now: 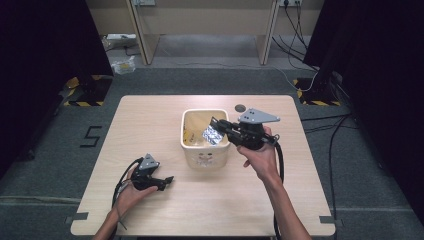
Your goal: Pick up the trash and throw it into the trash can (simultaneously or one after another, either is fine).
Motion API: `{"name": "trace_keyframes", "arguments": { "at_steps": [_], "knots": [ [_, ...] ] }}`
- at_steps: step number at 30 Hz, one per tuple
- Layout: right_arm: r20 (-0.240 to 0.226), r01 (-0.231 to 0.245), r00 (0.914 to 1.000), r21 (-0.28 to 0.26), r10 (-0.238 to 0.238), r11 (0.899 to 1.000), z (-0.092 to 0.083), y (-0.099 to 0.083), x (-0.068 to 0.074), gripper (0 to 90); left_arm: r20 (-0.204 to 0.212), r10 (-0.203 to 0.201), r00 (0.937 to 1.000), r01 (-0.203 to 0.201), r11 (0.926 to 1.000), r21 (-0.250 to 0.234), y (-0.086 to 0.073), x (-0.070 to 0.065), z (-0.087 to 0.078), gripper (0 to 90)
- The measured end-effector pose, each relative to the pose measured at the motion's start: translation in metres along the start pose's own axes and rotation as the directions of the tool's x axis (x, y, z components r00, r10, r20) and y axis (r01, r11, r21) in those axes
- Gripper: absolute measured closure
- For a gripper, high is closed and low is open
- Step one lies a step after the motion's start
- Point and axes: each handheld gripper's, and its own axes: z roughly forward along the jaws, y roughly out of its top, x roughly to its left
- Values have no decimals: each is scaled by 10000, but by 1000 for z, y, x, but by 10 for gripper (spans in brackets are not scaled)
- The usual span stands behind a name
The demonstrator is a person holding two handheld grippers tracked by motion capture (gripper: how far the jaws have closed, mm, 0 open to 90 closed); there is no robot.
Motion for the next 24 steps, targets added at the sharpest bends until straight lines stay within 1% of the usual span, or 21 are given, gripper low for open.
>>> {"name": "trace_keyframes", "arguments": {
  "at_steps": [3,5,8,10,11,16,18,20,24],
  "knots": [
    [95,-8,10000,11,8,10000,3,2,-4,820,1,-1,10000,1,10000,-2,0,0,0,161],
    [249,-2,9997,73,1,10000,7,3,-7,820,3,-2,10000,2,10000,-1,0,0,0,161],
    [416,-143,9990,174,136,9997,15,2,-14,820,8,-2,10000,2,10000,3,0,0,0,162],
    [444,-174,9989,181,166,9997,17,1,-16,820,16,-5,10000,5,10000,7,0,0,0,162],
    [496,-259,9985,217,248,9994,20,0,-18,820,10,-7,10000,7,10000,3,0,0,0,162],
    [663,-383,9972,349,359,9987,30,-3,-24,819,16,-1,10000,1,10000,13,0,0,0,162],
    [678,-428,9969,505,393,9978,37,-5,-25,819,25,-3,10000,3,10000,14,0,0,0,162],
    [675,-459,9968,535,422,9975,39,-5,-25,819,26,-3,10000,3,10000,14,0,0,0,162],
    [615,-416,9974,792,367,9960,49,-7,-24,819,27,-7,10000,7,10000,11,0,0,0,163]
  ]
}}
